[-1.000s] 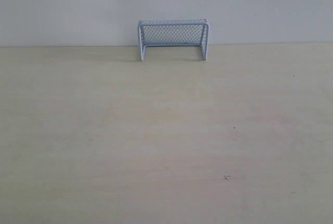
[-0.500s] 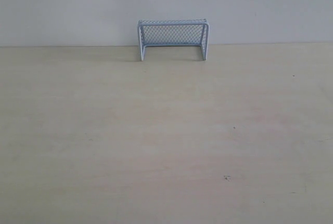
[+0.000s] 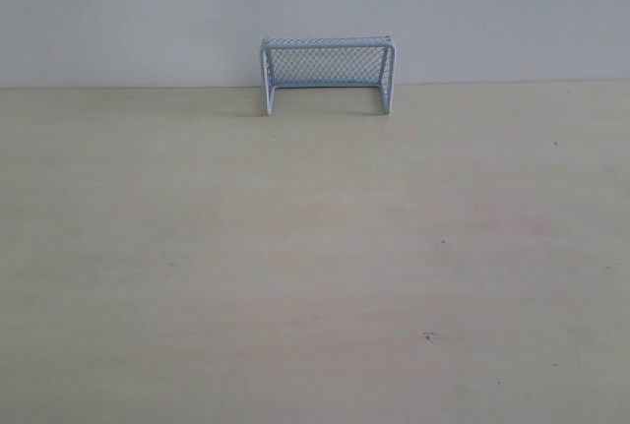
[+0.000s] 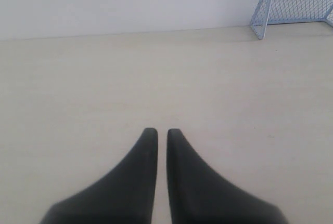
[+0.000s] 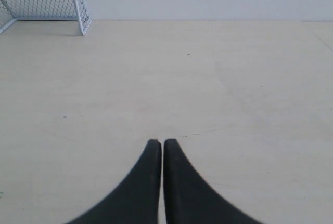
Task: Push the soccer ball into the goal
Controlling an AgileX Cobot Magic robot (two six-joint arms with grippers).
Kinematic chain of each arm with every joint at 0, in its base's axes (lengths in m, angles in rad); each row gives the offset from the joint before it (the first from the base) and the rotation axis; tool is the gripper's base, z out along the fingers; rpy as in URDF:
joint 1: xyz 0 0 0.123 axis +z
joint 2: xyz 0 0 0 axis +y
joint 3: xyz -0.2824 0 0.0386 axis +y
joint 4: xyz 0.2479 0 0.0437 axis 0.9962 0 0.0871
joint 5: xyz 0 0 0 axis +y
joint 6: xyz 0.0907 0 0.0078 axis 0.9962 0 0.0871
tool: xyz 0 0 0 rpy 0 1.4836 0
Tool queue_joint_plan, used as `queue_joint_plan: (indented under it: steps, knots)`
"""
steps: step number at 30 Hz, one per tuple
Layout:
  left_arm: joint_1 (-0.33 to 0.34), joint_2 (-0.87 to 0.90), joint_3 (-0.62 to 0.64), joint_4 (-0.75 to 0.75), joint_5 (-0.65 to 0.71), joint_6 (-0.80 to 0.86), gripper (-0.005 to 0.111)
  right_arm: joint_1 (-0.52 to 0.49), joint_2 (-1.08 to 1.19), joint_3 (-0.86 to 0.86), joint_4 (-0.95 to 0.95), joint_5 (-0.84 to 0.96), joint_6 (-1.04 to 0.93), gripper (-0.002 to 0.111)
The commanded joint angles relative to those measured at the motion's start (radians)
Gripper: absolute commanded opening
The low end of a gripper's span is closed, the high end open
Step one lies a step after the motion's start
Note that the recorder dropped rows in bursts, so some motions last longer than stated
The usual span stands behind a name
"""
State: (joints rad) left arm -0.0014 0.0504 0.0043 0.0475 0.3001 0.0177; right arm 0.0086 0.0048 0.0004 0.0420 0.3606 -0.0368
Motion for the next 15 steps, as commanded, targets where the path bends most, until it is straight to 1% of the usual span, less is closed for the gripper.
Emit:
queue_joint_plan:
  steps: [1,15]
  knots:
    - [-0.008,-0.004,-0.004,-0.007,-0.012,-0.009,0.006,0.002,-0.005,0.0,-0.002,-0.008,0.002,0.0]
    - [-0.008,-0.004,-0.004,-0.007,-0.012,-0.009,0.006,0.002,-0.005,0.0,-0.002,-0.015,0.004,0.0]
